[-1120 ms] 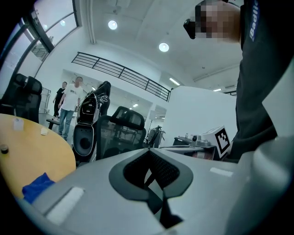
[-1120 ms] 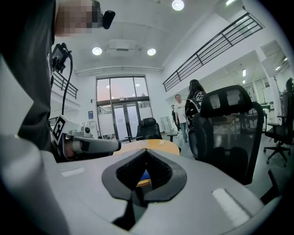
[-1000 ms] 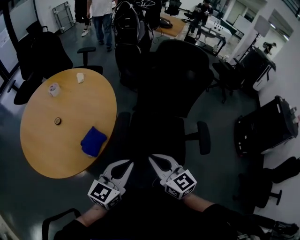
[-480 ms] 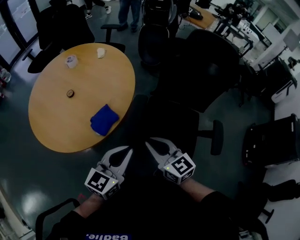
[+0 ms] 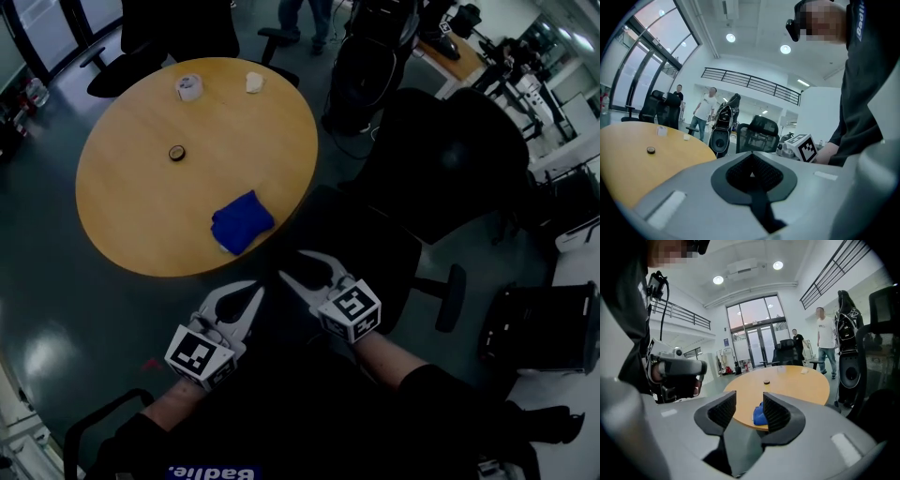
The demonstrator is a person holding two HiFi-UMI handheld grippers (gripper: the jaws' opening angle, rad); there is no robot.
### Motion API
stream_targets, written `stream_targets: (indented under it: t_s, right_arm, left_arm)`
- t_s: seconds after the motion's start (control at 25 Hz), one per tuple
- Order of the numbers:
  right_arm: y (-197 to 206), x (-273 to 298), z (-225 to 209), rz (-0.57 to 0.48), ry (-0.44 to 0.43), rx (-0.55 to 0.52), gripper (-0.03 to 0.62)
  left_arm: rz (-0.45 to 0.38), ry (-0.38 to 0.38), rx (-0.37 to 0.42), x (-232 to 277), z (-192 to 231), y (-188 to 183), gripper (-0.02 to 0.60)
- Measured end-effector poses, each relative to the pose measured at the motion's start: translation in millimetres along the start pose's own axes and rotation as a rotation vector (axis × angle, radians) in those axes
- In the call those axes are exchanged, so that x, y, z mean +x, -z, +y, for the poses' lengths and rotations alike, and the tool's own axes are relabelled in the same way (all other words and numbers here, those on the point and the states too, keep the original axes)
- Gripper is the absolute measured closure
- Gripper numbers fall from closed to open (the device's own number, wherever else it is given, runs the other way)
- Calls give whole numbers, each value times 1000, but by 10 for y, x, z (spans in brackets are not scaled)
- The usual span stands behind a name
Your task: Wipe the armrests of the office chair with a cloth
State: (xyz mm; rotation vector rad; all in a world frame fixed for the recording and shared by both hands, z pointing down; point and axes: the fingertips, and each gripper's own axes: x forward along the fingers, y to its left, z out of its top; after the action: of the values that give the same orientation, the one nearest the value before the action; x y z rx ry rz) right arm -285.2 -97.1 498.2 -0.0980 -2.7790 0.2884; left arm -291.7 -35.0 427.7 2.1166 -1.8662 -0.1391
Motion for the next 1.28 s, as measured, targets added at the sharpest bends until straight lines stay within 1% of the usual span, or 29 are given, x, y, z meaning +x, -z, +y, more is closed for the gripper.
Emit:
stream_targets:
  t_s: [0.16,0.36,0.44,0.52,0.68,0.76,0.92,1.08,1.28]
  right_arm:
    - [103,369,-69,78,-17,-20,346]
    - [263,831,-168,181,-47,-68,261]
    - [397,1017,-211,236,-64,-90,213]
    - [540,1191,-241,297,-93,-135,163]
    - [833,1487,-308,434,-161,-250,119]
    - [946,1632,-378,493,-170,-268,108]
    - [1101,1947,-570,556,-119,-188,91]
    - [1316,2207,-708,617,-62,-168,71]
    - [1441,2442,-844,670,7,-148,71]
  left_arm:
    - [-4,-38,-2,-92,208,9,561]
    - [-10,-61,-31,-168,352,-28,561]
    - [-7,-69,-30,-207,407,20,561]
    - [-8,-77,-17,-245,475,87,561]
    - [-10,-94,-49,-316,556,80,561]
    - [-9,-107,-62,-360,608,104,561]
    - [-3,-131,-78,-445,726,186,561]
    - [16,-156,-104,-530,821,234,561]
    - [26,-179,-133,-609,975,317,561]
